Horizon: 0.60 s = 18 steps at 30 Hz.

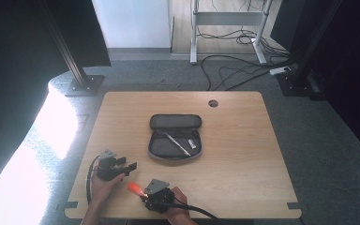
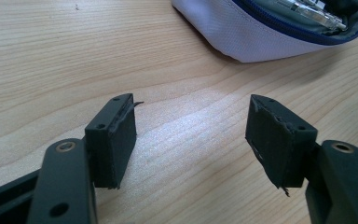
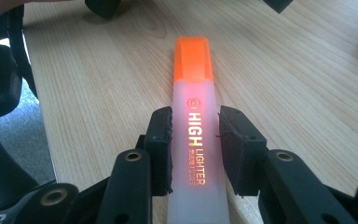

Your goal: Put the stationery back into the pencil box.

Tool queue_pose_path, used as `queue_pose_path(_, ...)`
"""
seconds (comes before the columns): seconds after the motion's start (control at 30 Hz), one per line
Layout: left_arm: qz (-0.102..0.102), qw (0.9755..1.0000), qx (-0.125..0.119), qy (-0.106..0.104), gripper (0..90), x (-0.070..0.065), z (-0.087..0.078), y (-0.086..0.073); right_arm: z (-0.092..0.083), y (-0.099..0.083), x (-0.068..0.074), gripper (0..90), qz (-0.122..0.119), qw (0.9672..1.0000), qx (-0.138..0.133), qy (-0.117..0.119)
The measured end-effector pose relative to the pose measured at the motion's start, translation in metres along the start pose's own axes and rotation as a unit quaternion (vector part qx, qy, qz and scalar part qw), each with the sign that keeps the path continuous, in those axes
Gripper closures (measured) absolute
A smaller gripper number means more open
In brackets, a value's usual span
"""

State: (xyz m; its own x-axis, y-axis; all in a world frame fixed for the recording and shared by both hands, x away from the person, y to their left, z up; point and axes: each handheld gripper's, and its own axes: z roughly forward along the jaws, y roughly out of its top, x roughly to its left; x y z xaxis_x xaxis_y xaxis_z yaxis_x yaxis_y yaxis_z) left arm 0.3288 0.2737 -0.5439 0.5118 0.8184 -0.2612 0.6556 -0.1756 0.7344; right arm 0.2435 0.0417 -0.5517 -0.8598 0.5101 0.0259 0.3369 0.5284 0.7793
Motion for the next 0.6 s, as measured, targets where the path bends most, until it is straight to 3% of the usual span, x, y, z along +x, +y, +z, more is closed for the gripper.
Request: queue_pose_path(0.6,-0.007,1.0000,-0.006,0.002,34.0,0.0037,-0.0023,-0.0001,-0.0064,0.0008,-0.0085,65.4,0.012,0.9998,-0.002,0.018)
